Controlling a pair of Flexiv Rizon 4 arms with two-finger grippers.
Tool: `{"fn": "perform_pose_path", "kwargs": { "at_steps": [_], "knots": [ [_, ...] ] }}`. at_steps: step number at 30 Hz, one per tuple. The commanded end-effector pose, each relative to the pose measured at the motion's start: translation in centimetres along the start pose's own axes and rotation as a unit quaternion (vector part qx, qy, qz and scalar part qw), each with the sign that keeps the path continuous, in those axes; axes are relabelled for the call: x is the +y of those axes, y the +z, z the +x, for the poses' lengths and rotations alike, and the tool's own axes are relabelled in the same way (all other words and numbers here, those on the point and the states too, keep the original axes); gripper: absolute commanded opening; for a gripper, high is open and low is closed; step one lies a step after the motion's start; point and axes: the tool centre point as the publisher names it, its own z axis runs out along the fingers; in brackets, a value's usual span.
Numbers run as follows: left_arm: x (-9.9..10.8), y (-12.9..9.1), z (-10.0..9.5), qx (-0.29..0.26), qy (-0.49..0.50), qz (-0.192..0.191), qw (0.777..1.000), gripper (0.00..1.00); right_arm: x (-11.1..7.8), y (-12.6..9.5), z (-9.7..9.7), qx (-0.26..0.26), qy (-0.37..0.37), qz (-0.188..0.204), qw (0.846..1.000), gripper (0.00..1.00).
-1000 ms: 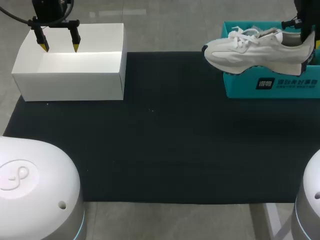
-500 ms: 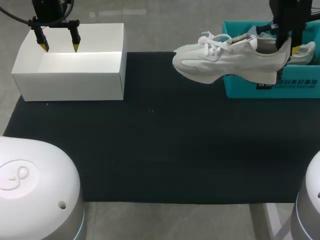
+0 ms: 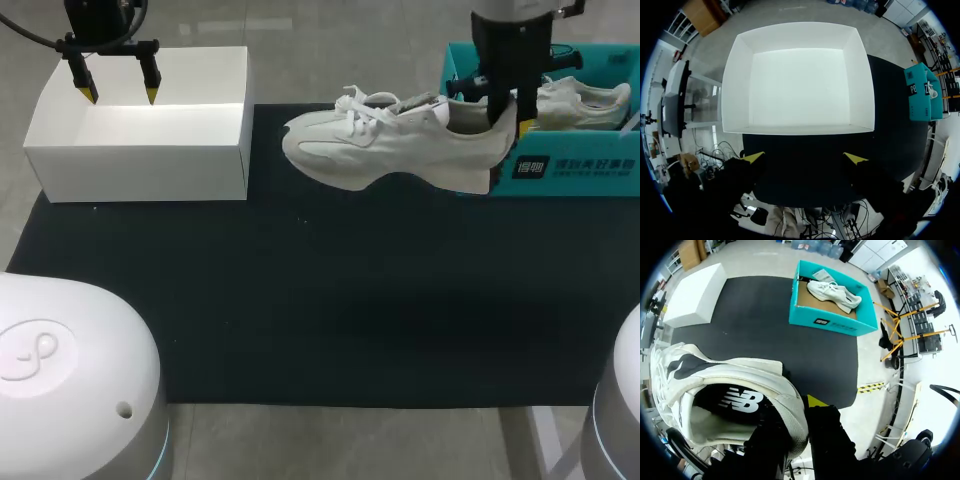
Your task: Take the shoe out of the shoebox, open the shoe tongue, remove and reinsert the insole, then place the shoe into the shoebox
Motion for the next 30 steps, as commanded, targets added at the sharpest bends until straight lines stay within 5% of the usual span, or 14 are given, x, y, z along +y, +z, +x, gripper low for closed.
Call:
{"fn": "perform_pose_path", "kwargs": {
  "at_steps": [1,18,30],
  "knots": [
    [0.0,0.0,0.0,0.0,0.0,-0.001,1.0,1.0,1.0,-0.2,1.7,-0.008,0.002,0.013,1.0,0.0],
    [0.0,0.0,0.0,0.0,0.0,-0.001,1.0,1.0,1.0,-0.2,1.7,-0.008,0.002,0.013,1.0,0.0],
    [0.0,0.0,0.0,0.0,0.0,-0.001,1.0,1.0,-0.9,6.7,4.6,-0.02,-0.011,0.023,0.999,0.0]
  ]
}}
